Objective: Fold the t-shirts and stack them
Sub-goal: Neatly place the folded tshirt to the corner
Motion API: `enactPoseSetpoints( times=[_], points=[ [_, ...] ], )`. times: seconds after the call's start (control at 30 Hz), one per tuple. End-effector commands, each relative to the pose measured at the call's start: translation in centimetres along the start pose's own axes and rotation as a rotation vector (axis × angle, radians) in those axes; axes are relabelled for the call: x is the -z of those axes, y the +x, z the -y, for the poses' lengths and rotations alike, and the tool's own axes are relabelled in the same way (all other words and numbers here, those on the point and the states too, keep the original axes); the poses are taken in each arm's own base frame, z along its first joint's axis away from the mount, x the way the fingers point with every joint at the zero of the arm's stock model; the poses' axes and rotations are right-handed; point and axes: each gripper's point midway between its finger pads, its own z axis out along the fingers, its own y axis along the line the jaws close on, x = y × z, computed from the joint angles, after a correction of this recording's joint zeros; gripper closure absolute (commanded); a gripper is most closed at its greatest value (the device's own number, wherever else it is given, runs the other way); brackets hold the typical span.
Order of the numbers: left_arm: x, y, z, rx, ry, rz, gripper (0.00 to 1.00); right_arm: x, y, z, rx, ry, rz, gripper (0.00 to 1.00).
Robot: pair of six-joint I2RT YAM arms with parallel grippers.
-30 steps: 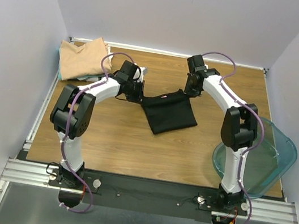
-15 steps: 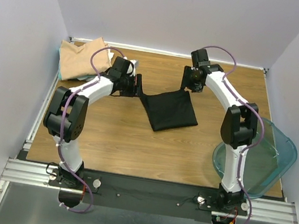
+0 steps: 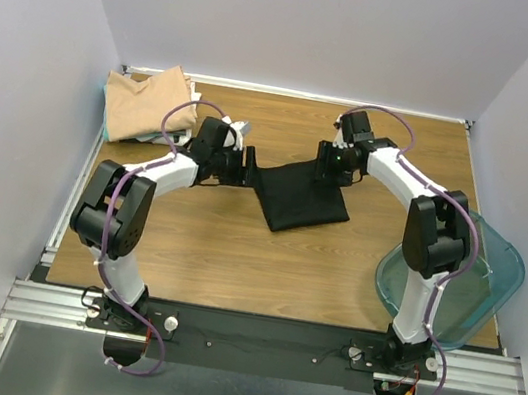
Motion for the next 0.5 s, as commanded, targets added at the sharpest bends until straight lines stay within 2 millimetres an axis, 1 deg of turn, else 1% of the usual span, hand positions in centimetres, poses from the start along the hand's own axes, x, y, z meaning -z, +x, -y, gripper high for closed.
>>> enactPoseSetpoints(
  times=[0.0,0.03,0.1,0.27,0.3,0.4,0.47],
  points=[
    [-1.4,0.8,1.8,0.000,0.113,-0.011,0.32,-1.4,1.0,-1.2,0.008,-0.091,-0.016,0.37],
    [-1.5,0.9,1.9,0.001,0.129,-0.011,0.32,-1.9,1.6,-1.0,0.006,-0.087,-0.031,0.37],
    [-1.8,1.2,2.1,0.012,0.157,-0.009,0.31,-2.3,2.2,-0.8,0.003,-0.084,-0.044,0.37],
    [-2.6,2.7,1.5,0.051,0.170,-0.027,0.30,-3.4,3.9,-0.3,-0.004,-0.086,-0.088,0.37],
    [-2.9,2.9,1.2,0.057,0.168,-0.031,0.30,-3.7,4.5,-0.1,-0.008,-0.079,-0.101,0.37],
    [-3.3,3.2,0.9,0.068,0.174,-0.018,0.30,-4.1,5.6,0.3,-0.016,-0.075,-0.125,0.38],
    [-3.5,3.8,0.7,0.095,0.176,-0.023,0.30,-4.2,5.8,0.4,-0.017,-0.075,-0.129,0.38]
  ],
)
